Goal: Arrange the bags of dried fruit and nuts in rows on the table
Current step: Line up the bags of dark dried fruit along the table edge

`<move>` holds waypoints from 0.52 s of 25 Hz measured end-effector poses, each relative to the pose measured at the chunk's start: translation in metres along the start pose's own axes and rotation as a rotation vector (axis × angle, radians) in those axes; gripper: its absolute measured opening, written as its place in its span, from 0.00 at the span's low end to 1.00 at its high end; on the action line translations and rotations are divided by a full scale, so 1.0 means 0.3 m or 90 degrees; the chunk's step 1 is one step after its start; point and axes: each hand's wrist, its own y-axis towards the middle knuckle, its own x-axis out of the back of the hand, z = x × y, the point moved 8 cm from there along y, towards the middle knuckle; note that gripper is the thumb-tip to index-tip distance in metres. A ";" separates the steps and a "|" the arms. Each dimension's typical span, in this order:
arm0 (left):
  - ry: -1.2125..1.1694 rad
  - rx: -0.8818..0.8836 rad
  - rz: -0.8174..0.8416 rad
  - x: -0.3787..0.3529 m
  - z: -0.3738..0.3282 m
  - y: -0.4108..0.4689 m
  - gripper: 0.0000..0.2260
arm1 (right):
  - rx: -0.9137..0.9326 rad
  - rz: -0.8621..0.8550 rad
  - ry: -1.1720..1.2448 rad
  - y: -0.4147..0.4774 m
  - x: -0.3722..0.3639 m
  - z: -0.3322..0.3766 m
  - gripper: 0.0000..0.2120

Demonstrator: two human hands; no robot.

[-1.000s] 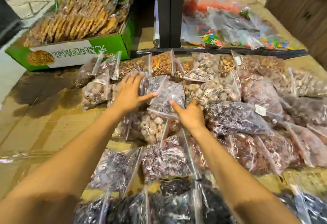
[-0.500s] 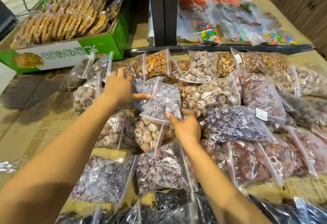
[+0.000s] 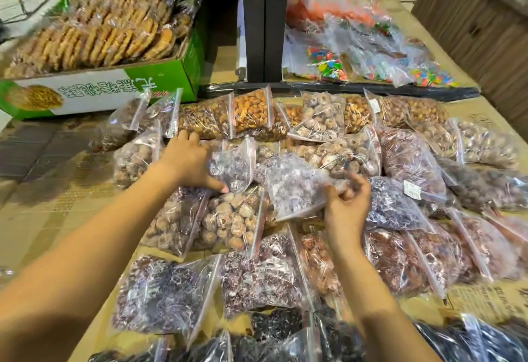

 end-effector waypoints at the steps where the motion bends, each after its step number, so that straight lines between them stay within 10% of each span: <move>1: -0.020 0.005 -0.016 -0.013 0.000 -0.006 0.53 | -0.047 -0.019 0.010 -0.003 0.014 -0.027 0.19; 6: -0.211 0.041 -0.104 -0.033 0.007 -0.019 0.43 | -0.277 -0.012 0.093 -0.107 -0.047 -0.171 0.08; 13: -0.818 0.191 -0.371 -0.109 0.165 -0.176 0.27 | -0.140 -0.105 0.030 -0.183 -0.072 -0.090 0.07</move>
